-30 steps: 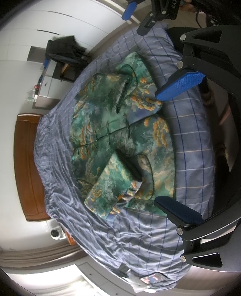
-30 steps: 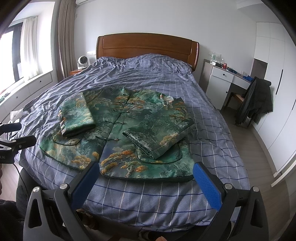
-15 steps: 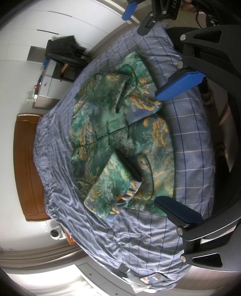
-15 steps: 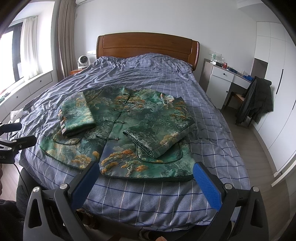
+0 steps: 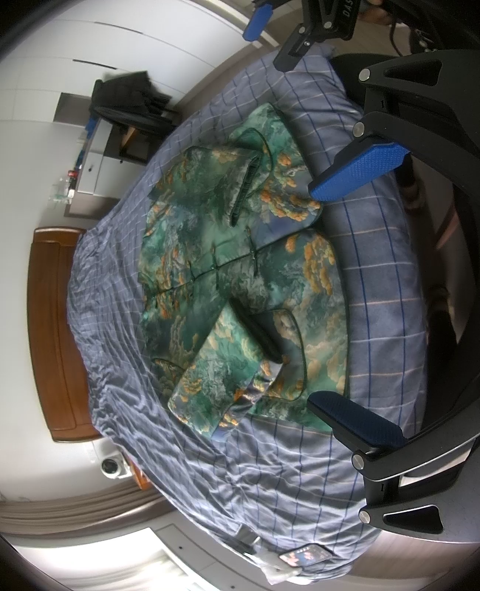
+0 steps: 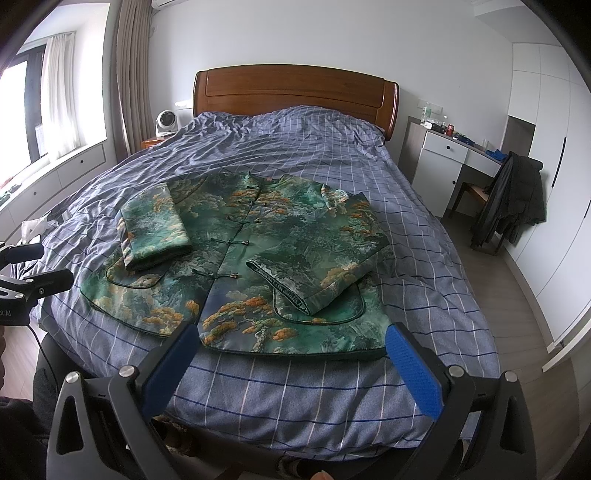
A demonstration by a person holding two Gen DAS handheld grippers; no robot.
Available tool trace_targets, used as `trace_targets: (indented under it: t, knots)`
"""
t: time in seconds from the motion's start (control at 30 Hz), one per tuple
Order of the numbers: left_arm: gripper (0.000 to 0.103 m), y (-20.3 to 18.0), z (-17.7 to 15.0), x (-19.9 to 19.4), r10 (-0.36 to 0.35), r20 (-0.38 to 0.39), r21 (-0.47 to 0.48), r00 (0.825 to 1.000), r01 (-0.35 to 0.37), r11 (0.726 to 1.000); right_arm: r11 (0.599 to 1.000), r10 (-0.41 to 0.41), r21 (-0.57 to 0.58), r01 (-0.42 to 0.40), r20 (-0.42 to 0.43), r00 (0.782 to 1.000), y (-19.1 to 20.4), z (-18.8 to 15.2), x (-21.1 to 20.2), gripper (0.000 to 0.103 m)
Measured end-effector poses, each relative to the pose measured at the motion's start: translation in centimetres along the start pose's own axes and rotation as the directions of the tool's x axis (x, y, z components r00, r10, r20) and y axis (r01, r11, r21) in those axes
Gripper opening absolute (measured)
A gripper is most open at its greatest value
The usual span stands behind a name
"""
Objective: Fold large clothes
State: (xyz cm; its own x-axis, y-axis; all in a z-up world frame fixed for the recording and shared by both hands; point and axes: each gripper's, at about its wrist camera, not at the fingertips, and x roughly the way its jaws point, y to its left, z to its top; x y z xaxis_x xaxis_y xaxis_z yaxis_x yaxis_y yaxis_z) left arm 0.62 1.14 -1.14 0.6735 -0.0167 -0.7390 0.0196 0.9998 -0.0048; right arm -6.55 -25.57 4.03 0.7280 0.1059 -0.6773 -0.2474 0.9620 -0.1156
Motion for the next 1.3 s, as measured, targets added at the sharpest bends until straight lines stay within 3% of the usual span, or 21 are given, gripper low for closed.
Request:
trace_targets:
  t: [0.53, 0.63, 0.73, 0.9, 1.03, 1.1, 1.2, 1.23, 1.27, 1.3]
  knots:
    - [0.102, -0.2, 0.2, 0.0, -0.001, -0.009, -0.003, 1.0, 0.001, 1.0, 1.0, 0.017, -0.018, -0.017, 0.022, 1.0, 0.5, -0.2, -0.2, 0.103]
    - [0.102, -0.4, 0.3, 0.0, -0.005, -0.006, 0.005, 1.0, 0.005, 1.0, 0.996, 0.041, -0.074, -0.04, 0.007, 0.999, -0.2, 0.3, 1.1, 0.103]
    - [0.102, -0.6, 0.2, 0.0, 0.002, -0.002, 0.014, 1.0, -0.002, 1.0, 0.979, 0.07, -0.189, -0.076, -0.037, 0.997, -0.3, 0.5, 3.9, 0.103]
    - [0.102, -0.1, 0.0, 0.2, 0.013, -0.011, -0.01, 1.0, -0.013, 1.0, 0.938, 0.098, -0.329, -0.105, -0.04, 0.994, -0.9, 1.3, 9.1, 0.103]
    - [0.102, 0.2, -0.2, 0.0, 0.019, -0.011, -0.021, 1.0, -0.02, 1.0, 0.875, 0.175, -0.438, -0.204, -0.107, 0.979, -0.5, 2.0, 16.0, 0.103]
    - [0.102, 0.3, -0.2, -0.1, 0.032, -0.009, -0.019, 0.999, -0.032, 0.999, 0.85, 0.152, -0.482, -0.214, -0.165, 0.975, -0.1, 1.8, 19.8, 0.103]
    - [0.102, 0.7, -0.3, 0.0, 0.046, -0.016, -0.025, 0.999, -0.046, 0.999, 0.855, 0.115, -0.48, -0.196, -0.193, 0.975, 0.0, 1.9, 23.5, 0.102]
    - [0.102, 0.8, -0.3, 0.1, 0.05, -0.02, -0.03, 0.999, -0.051, 0.998, 0.866, 0.102, -0.46, -0.196, -0.221, 0.97, -0.3, 1.9, 24.6, 0.089]
    - [0.102, 1.1, -0.3, 0.3, 0.053, -0.027, -0.037, 0.998, -0.054, 0.998, 0.88, 0.099, -0.428, -0.205, -0.256, 0.962, -0.8, 2.0, 25.4, 0.048]
    - [0.102, 1.2, -0.3, 0.4, 0.053, -0.03, -0.043, 0.998, -0.054, 0.998, 0.893, 0.102, -0.397, -0.211, -0.278, 0.955, -1.2, 2.1, 25.7, 0.031]
